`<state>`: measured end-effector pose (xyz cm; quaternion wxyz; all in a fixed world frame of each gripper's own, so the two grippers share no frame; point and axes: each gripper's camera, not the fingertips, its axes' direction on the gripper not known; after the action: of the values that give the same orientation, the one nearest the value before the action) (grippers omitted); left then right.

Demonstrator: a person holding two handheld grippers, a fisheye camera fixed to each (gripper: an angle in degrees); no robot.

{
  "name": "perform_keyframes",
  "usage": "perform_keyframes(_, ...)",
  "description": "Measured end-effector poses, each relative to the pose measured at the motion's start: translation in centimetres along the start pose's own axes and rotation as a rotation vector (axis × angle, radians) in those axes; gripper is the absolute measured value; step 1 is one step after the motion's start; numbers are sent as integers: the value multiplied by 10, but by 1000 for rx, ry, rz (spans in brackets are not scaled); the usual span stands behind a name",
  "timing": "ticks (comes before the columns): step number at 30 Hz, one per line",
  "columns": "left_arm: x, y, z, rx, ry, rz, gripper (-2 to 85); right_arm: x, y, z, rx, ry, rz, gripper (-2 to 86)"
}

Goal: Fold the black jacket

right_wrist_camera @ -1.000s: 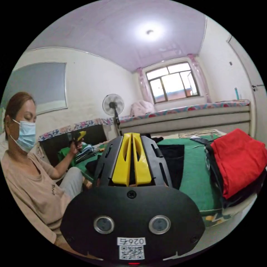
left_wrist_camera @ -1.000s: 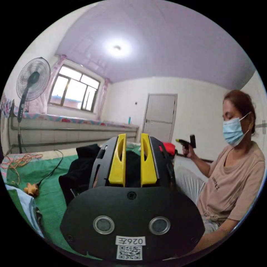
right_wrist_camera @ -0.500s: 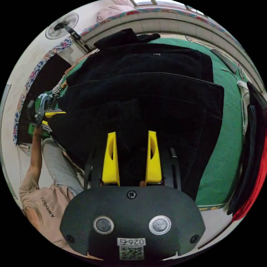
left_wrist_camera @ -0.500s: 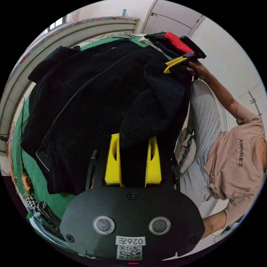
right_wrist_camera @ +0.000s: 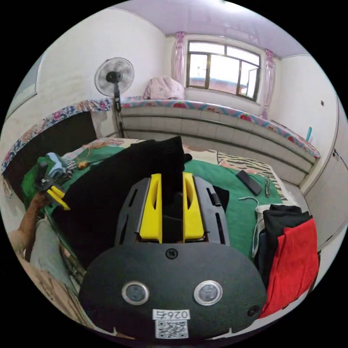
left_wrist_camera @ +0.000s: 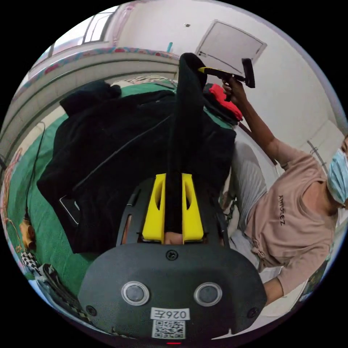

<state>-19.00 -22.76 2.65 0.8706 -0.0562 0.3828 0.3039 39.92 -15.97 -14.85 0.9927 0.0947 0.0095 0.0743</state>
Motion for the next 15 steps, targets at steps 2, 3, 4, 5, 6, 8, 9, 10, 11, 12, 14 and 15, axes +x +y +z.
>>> perform_keyframes(2, -31, 9, -3, 26, 29, -121, 145, 0, -26, 56, -222, -42, -24, 86)
perform_keyframes(3, -33, 13, -7, 48, 30, -127, 145, -5, -32, 70, -232, -67, -32, 92)
perform_keyframes(4, -31, 18, -14, 92, 14, -112, 145, -9, -32, 72, -207, -76, -36, 91)
perform_keyframes(5, -24, 20, -19, 124, -5, -70, 132, -18, -30, 72, -151, -98, -54, 88)
perform_keyframes(6, -20, 19, -20, 133, -11, -45, 126, -28, -25, 74, -118, -119, -78, 79)
perform_keyframes(8, -6, 12, -7, 76, -10, 54, 86, -44, -14, 82, -83, -153, -109, 68)
perform_keyframes(9, -4, 9, 2, 25, -9, 75, 74, -54, -6, 94, -79, -170, -130, 56)
perform_keyframes(10, -3, 7, 27, -126, -11, 102, 43, -60, -2, 104, -98, -167, -143, 49)
perform_keyframes(11, -6, 10, 54, -249, -15, 98, 6, -71, 5, 133, -194, -134, -193, 29)
perform_keyframes(12, -8, 13, 54, -211, 2, 90, 3, -82, 12, 164, -321, -105, -274, 4)
perform_keyframes(14, -26, 17, 32, -193, 133, 82, -3, -76, 9, 155, -213, -80, -239, -8)
perform_keyframes(15, -31, 17, 24, -181, 186, 81, -3, -69, 0, 153, -255, -104, -234, -11)
